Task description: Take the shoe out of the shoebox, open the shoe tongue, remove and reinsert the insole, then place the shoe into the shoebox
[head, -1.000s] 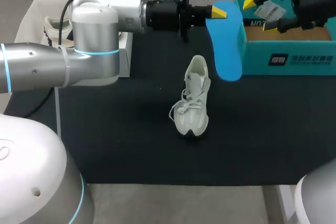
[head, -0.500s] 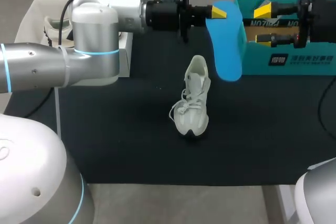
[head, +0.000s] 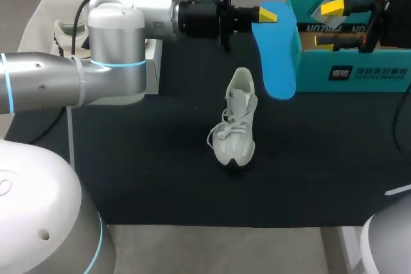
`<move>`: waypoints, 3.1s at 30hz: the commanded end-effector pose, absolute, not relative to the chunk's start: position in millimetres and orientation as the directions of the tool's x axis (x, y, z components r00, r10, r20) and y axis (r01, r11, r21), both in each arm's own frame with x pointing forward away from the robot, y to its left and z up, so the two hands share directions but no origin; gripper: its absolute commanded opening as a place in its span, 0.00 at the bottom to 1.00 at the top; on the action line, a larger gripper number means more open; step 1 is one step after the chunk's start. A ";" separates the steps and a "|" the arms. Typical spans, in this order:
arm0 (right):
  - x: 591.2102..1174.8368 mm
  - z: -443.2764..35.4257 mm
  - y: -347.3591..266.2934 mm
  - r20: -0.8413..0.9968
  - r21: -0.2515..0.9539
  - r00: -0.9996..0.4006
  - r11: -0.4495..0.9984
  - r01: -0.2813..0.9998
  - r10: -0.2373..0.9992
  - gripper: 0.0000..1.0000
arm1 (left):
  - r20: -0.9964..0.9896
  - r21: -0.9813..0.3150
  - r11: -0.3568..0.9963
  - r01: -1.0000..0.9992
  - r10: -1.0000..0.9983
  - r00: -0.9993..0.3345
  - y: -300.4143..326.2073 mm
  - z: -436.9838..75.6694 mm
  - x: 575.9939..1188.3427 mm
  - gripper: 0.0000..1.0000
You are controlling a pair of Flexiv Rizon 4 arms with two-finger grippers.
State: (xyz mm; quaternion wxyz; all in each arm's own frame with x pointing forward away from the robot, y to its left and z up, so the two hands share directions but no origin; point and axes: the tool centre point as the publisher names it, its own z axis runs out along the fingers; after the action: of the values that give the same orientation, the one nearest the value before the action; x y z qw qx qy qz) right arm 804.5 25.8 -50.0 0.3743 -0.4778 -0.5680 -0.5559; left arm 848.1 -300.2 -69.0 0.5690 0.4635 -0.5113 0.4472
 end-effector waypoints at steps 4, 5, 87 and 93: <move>808.5 -52.9 29.8 0.960 0.252 -0.242 -0.061 0.966 0.138 1.00 | 0.996 0.070 0.172 -0.983 0.034 0.077 -300.3 -69.3 848.5 0.00; 808.5 -52.9 29.8 0.960 0.252 -0.242 -0.061 0.966 0.138 1.00 | 0.996 0.070 0.172 -0.983 0.034 0.077 -300.3 -69.3 848.5 0.00; 808.5 -52.9 29.8 0.960 0.252 -0.242 -0.061 0.966 0.138 1.00 | -0.886 -0.453 -0.128 0.882 0.175 -0.429 -271.4 -73.5 873.9 0.00; 808.5 -52.9 29.8 0.960 0.252 -0.242 -0.061 0.966 0.138 1.00 | -0.886 -0.453 -0.128 0.882 0.175 -0.429 -271.4 -73.5 873.9 0.00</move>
State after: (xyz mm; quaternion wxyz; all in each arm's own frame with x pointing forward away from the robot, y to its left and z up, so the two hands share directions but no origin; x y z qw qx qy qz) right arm 807.9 28.3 -52.7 0.3804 -0.4833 -0.5704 -0.5444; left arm 869.5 -271.0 -75.4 -0.2280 -0.3341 -0.6287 0.6642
